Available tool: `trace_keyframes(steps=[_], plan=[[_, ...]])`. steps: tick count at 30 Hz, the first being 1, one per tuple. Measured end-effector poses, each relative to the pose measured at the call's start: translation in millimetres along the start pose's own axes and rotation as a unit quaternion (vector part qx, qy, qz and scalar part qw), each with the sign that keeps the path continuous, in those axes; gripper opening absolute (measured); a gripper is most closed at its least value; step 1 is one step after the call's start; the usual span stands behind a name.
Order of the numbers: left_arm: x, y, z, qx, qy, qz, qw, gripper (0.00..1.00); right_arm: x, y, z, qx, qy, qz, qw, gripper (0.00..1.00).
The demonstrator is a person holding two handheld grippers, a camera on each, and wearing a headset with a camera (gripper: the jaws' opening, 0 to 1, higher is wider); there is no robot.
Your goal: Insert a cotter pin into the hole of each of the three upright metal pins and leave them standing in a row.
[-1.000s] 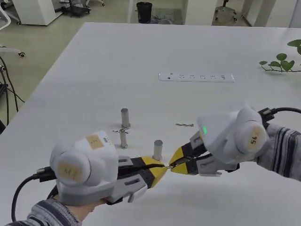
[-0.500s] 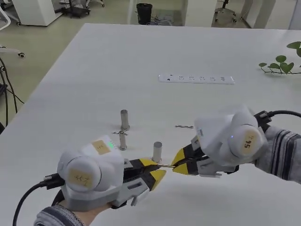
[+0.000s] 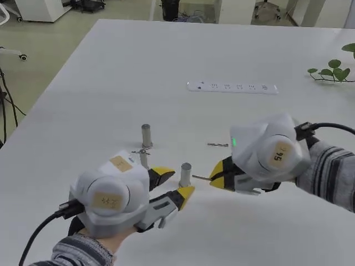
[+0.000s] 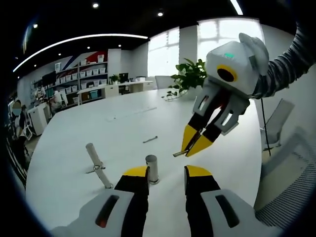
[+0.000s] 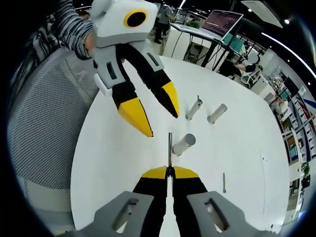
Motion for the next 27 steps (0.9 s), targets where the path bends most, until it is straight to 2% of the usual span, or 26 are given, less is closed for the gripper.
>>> trace_keyframes(steps=[8, 12, 19, 27], plan=[[6.1, -12.9, 7.6, -0.033, 0.019, 0.003, 0.9993, 0.27, 11.7, -10.8, -14.0, 0.016, -0.018, 0.032, 0.9992, 0.00], [9.0, -20.8, 10.5, -0.045, 0.026, 0.003, 0.9987, 0.26, 13.9, -15.1, -17.5, 0.008, -0.040, 0.026, 0.9989, 0.00], [13.3, -38.3, 15.3, -0.067, 0.042, 0.006, 0.9969, 0.25, 18.7, -22.8, -20.4, 0.004, -0.038, 0.036, 0.9986, 0.00], [23.6, -52.8, 20.1, -0.081, 0.066, 0.023, 0.9943, 0.22, 21.9, -32.4, -22.2, -0.001, -0.038, 0.038, 0.9986, 0.00]])
Point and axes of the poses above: the centre of the closed fingertips' face, and the gripper's own axes: y roughly backward along the fingers, z roughly to its left, x roughly out of its underside, the point moved 7 cm from there along y, roughly backward along the fingers, and after that the axes turned 4 degrees about x, right-handed, at the moved point
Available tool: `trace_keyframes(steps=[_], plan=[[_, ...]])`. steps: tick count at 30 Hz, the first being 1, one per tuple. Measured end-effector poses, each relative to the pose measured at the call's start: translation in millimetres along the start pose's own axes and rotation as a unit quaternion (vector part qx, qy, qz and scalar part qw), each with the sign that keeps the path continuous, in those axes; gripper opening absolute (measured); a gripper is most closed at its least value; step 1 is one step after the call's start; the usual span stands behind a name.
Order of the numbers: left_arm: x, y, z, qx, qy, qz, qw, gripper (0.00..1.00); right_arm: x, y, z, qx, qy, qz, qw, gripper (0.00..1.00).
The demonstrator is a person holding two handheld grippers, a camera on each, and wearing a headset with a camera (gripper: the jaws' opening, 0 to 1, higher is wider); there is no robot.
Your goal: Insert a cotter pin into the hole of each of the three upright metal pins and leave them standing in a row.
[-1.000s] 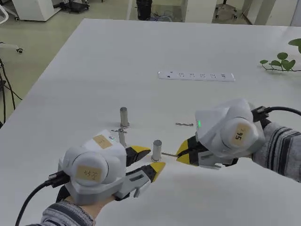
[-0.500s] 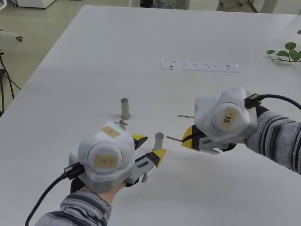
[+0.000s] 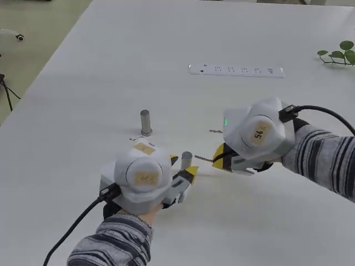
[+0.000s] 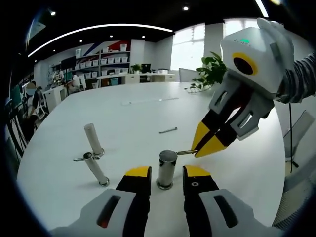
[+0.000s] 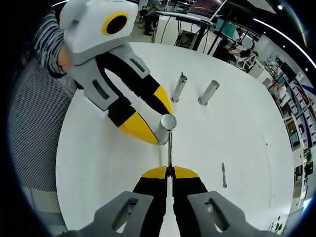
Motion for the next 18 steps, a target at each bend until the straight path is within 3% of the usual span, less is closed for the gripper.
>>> trace_keyframes(steps=[6, 18], plan=[[2.1, -6.9, -0.3, -0.002, 0.013, 0.005, 0.9999, 0.19, -3.6, -2.9, 1.8, -0.002, 0.014, -0.002, 0.9999, 0.00], [4.6, -13.2, -0.9, -0.013, 0.010, 0.011, 0.9998, 0.11, -7.6, 1.1, 1.0, 0.001, 0.036, 0.002, 0.9994, 0.00]])
Point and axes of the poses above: the centre of the closed fingertips' face, and the gripper's own axes: y roughly backward along the fingers, z roughly to its left, x roughly out of its underside, the point moved 7 cm from there along y, roughly backward along the fingers, and after that the axes turned 4 degrees about x, right-handed, at the moved point
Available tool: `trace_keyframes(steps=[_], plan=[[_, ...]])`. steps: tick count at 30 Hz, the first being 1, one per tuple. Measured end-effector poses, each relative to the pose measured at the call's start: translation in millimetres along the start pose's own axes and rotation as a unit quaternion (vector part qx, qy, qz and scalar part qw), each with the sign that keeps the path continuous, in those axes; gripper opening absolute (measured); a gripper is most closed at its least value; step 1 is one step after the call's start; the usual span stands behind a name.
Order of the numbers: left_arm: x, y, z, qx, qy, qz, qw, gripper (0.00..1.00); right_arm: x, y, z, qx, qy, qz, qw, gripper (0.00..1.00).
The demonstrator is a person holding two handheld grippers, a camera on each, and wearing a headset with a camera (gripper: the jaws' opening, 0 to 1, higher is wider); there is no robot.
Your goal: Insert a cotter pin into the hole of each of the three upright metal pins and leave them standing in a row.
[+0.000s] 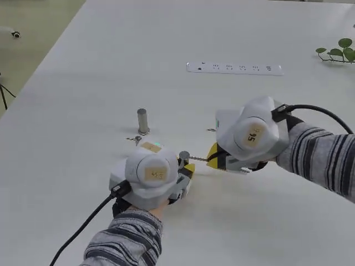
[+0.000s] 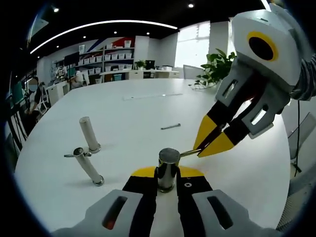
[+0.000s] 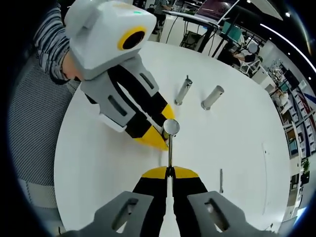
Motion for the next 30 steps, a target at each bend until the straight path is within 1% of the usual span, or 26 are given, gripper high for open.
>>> trace_keyframes(steps=[6, 12, 17, 21, 25, 27, 30], plan=[[2.1, -0.5, -0.1, -0.003, -0.010, 0.004, 0.9999, 0.10, -1.1, 0.1, -1.3, -0.001, 0.005, 0.003, 1.0000, 0.00], [3.3, -1.2, 0.5, -0.003, -0.014, 0.006, 0.9999, 0.10, -4.8, 4.5, -2.6, -0.003, 0.025, 0.006, 0.9997, 0.00], [3.5, -1.8, 0.4, -0.004, -0.020, 0.007, 0.9998, 0.10, -5.6, 4.6, -2.9, -0.004, 0.017, 0.003, 0.9998, 0.00], [3.5, -2.1, 0.2, -0.004, -0.029, 0.007, 0.9996, 0.10, -10.8, 8.2, -1.9, -0.007, 0.008, -0.013, 0.9999, 0.00], [3.7, -2.6, 0.4, -0.002, -0.030, 0.007, 0.9995, 0.10, -11.3, 4.4, -1.9, -0.007, 0.010, -0.013, 0.9998, 0.00], [3.9, -2.7, 0.4, -0.002, -0.029, 0.007, 0.9995, 0.10, -12.9, 3.6, -1.5, -0.007, 0.003, -0.020, 0.9998, 0.00], [4.0, -2.8, 0.3, -0.004, -0.029, 0.007, 0.9996, 0.10, -14.0, 1.8, -2.0, -0.005, 0.004, -0.016, 0.9998, 0.00]])
Point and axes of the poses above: the centre of the closed fingertips' face, and the gripper's own axes: y roughly backward along the fingers, z roughly to its left, x roughly out of its underside, the point moved 7 cm from there along y, roughly backward along the fingers, and after that the axes turned 4 degrees about x, right-handed, at the moved point
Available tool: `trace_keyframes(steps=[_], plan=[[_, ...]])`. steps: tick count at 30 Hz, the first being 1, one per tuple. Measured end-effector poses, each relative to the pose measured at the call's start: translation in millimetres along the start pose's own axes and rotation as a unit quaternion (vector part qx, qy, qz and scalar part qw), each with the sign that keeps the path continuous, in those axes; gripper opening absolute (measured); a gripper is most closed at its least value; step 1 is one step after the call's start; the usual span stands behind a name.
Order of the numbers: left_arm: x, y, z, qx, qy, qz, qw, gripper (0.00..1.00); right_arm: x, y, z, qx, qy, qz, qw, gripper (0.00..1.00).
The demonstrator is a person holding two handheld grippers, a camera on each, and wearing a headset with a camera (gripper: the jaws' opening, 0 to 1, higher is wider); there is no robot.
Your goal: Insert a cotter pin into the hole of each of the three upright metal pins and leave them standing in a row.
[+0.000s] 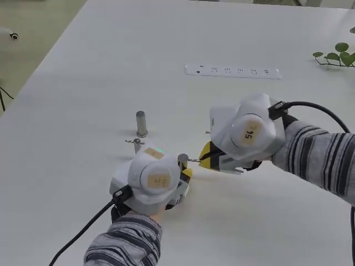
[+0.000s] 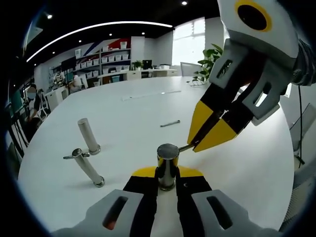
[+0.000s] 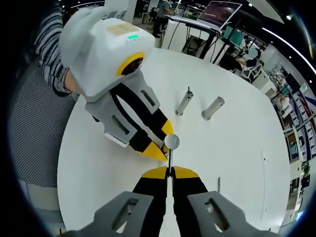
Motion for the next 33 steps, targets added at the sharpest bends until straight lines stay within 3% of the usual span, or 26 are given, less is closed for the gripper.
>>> trace_keyframes(steps=[15, 22, 33], plan=[[0.0, 0.2, -0.9, -0.010, 0.002, -0.003, 0.9999, 0.10, -12.8, -5.2, 0.4, 0.007, 0.002, -0.020, 0.9998, 0.00], [0.1, -0.1, -1.0, -0.012, 0.010, -0.002, 0.9999, 0.10, -14.8, 5.1, -4.4, 0.011, -0.044, -0.036, 0.9983, 0.06], [0.1, -0.2, -1.1, -0.014, 0.015, -0.001, 0.9998, 0.10, -5.5, 7.9, 0.2, 0.007, -0.043, -0.022, 0.9988, 0.01]])
Point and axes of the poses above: the centre of the closed fingertips' face, and the gripper's own axes: y roughly backward along the fingers, z roughly to its left, x roughly out of its underside, the point moved 7 cm from there along y, roughly backward along the fingers, and after that the axes turned 4 degrees about x, right-handed, at the moved point
